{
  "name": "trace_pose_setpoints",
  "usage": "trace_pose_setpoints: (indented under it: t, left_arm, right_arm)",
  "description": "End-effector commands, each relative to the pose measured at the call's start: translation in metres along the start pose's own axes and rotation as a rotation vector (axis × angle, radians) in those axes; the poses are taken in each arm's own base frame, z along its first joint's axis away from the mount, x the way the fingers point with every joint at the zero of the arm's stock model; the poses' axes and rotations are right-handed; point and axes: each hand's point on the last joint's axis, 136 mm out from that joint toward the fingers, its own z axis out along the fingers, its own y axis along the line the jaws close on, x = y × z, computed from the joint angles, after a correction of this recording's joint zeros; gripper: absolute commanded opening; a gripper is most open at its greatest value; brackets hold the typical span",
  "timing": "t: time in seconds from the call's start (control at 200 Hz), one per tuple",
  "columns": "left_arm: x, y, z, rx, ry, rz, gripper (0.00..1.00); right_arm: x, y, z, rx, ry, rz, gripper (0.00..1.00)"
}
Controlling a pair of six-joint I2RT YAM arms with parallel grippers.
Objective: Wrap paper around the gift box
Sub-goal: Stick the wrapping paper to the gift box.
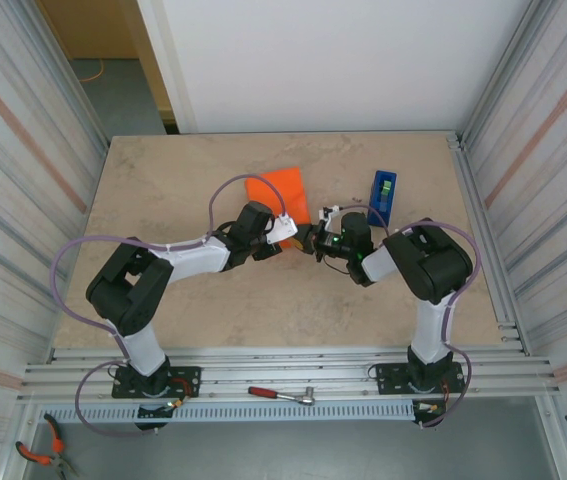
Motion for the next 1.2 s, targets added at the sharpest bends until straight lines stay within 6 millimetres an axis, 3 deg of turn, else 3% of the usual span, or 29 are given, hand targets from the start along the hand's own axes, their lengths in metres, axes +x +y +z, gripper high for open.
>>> trace_pose_setpoints:
  t: [0.0, 0.341, 0.737, 0.867, 1.193]
  left_arm:
    - [0.012, -0.023, 0.002, 0.07, 0.035, 0.027, 0.72]
    - [0.012, -0.022, 0.001, 0.068, 0.035, 0.024, 0.71]
    - [0.012, -0.023, 0.001, 0.068, 0.034, 0.026, 0.71]
    - [0.012, -0.023, 0.001, 0.07, 0.032, 0.027, 0.71]
    - [0.012, -0.024, 0.001, 0.074, 0.033, 0.027, 0.68]
  right_arm:
    - [-0.003, -0.006, 0.007, 0.014, -0.012, 0.028, 0.0]
    - [-0.006, -0.022, 0.013, 0.058, -0.023, 0.07, 0.0]
    - [-0.007, -0.02, 0.013, 0.058, -0.027, 0.078, 0.0]
    - [-0.005, -0.016, 0.011, 0.055, -0.023, 0.075, 0.08]
    - [-0.007, -0.013, 0.006, 0.059, -0.029, 0.063, 0.13]
